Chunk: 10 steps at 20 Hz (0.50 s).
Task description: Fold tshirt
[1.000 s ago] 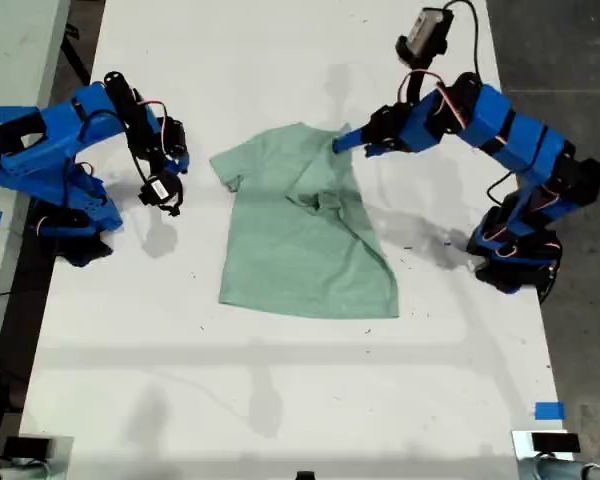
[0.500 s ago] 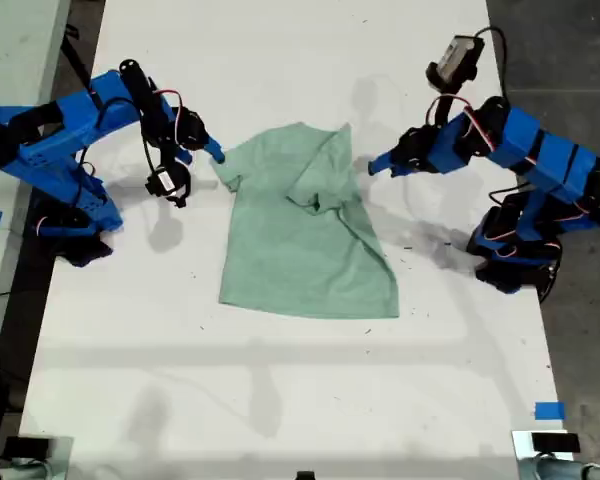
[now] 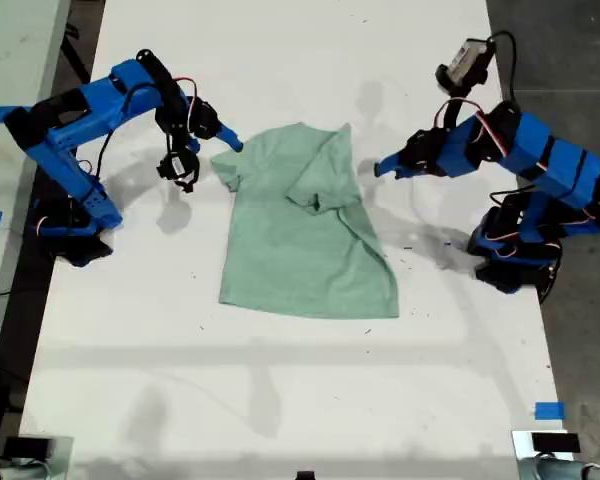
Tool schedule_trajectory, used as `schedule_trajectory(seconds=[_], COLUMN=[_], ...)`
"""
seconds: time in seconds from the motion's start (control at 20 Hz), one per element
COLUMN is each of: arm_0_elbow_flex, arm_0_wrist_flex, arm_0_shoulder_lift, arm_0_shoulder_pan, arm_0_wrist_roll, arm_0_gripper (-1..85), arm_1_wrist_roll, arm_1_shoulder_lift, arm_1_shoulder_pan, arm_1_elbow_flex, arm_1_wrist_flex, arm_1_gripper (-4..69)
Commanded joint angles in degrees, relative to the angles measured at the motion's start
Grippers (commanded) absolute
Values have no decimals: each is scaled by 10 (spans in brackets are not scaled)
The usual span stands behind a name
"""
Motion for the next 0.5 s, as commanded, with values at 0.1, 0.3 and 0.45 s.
schedule_trajectory(seconds=[0.1, 0.3, 0.45], arm_0_elbow_flex=[-32, -78, -91], arm_0_wrist_flex=[-76, -81, -84], arm_0_shoulder_lift=[-122, -239, -254], arm_0_shoulder_pan=[-31, -31, -20], arm_0_wrist_roll=[19, 17, 13], arm_0_gripper=[324, 312, 184], arm_1_wrist_roll=[8, 9, 9], arm_1_shoulder_lift=[19, 29, 33], arm_1_shoulder_pan=[-15, -16, -11], arm_1_elbow_flex=[-7, -8, -4], arm_1_wrist_flex=[-6, 2, 3], arm_1_gripper=[143, 143, 142])
